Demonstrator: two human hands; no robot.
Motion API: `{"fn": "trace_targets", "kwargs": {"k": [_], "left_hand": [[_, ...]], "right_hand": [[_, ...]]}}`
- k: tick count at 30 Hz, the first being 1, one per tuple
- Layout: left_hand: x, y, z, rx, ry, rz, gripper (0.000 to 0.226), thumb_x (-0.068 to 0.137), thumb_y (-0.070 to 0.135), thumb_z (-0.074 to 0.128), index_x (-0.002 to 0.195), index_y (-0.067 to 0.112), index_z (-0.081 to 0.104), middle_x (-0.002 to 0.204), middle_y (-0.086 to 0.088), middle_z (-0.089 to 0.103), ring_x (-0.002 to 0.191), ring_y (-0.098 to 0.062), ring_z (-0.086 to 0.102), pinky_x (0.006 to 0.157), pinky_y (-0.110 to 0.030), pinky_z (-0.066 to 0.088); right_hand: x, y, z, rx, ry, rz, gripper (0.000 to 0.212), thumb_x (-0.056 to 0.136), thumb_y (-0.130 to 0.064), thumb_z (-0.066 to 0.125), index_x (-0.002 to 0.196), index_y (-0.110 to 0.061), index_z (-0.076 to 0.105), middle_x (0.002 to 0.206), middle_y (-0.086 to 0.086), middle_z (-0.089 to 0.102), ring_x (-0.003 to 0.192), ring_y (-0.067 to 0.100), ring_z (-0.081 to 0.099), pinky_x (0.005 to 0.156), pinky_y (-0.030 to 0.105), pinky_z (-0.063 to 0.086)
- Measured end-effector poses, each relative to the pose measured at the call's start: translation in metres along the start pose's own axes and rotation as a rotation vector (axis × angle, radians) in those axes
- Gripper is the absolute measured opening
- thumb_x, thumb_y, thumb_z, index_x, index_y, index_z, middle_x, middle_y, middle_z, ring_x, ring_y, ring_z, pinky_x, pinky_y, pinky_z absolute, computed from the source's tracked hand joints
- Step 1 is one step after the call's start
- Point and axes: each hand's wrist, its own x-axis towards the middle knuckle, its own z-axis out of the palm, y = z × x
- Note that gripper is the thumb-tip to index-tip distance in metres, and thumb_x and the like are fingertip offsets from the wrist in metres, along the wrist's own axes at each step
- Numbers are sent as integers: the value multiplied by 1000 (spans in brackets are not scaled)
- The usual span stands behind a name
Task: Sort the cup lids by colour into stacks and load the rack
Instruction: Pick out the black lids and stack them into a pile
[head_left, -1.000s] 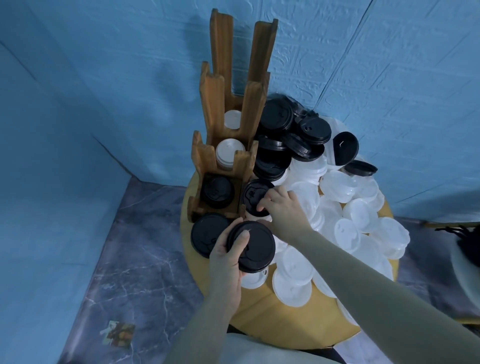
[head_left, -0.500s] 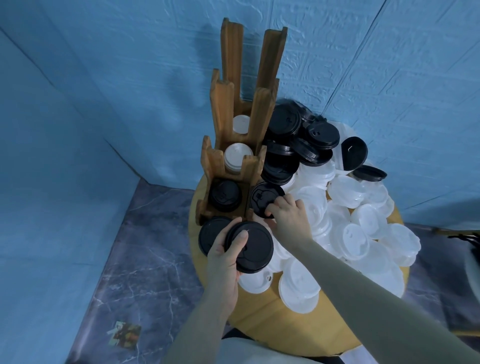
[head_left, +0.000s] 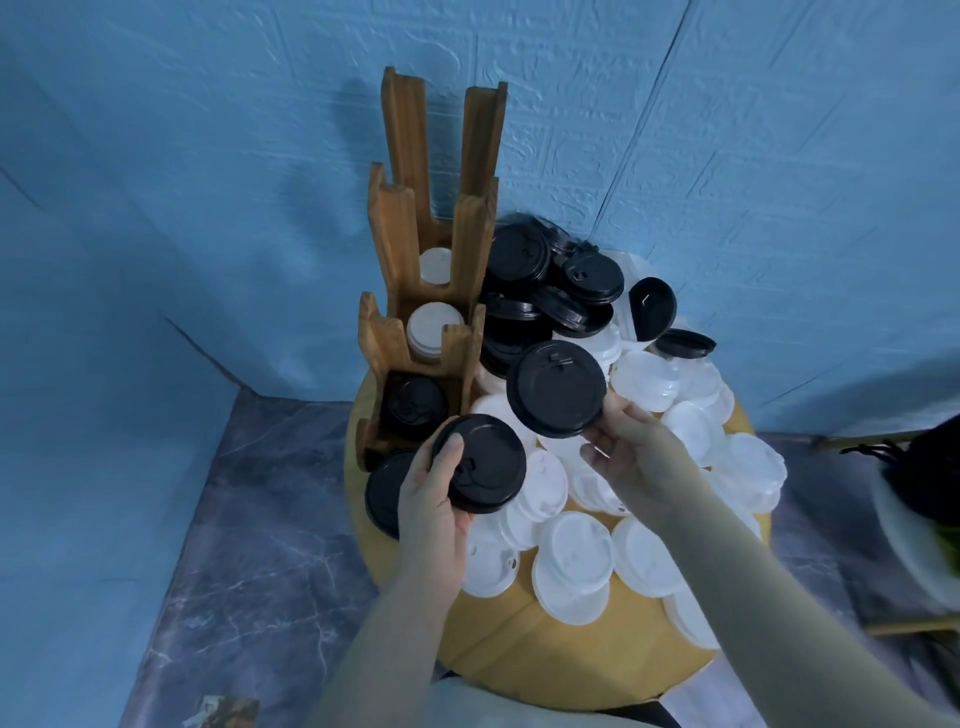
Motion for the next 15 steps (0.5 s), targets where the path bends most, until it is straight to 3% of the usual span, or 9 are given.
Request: {"fn": "trace_targets", "kwargs": {"k": [2,5,8,10,12,15], "left_hand": [[1,-1,8,-47,-34,-4,38,91,19,59,128,8,61,125,-19,67,118,-33,64,103,-51,49],[1,-3,19,-100,-91,-33,45,88,28,58,127,7,61,126,-19,67,117,-33,65,99,-51,52],[-1,-3,26,-102,-171,-59,45,90,34,57,125,6,59,126,-18,65,110,-28,66,81,-38,60],[-2,-4,29,-64,-229,-46,50,92,38,64,129,6,54,128,-21,62,113,-30,65,82,-42,60],[-3,-6,31,-26,-229,-31,61,84,33,72,133,5,51,132,-20,62,119,-34,63,90,-48,58],[-4,-9,34,-26,-206,-24,60,77,18,76,133,13,56,131,-17,63,116,-32,65,85,-43,60]], "right_hand": [[-9,-4,-2,68,-82,77,19,97,-11,46,90,-10,63,72,0,63,66,12,55,54,21,46],[-17,-1,-4,-25,-140,122,20,86,-15,55,101,-5,65,75,4,62,63,12,54,52,20,46],[-19,0,-6,-160,-103,88,21,93,-10,54,108,-1,65,80,7,65,64,14,56,52,21,45],[-20,-1,-6,-220,-54,47,20,96,-8,54,109,1,65,85,11,66,67,17,58,53,22,45],[-21,0,-5,-267,-9,7,19,95,-7,56,110,1,65,88,13,67,70,19,59,56,24,48],[-23,2,-4,-279,31,-41,18,95,-11,58,108,-1,66,92,13,69,78,23,63,66,30,54]]}}
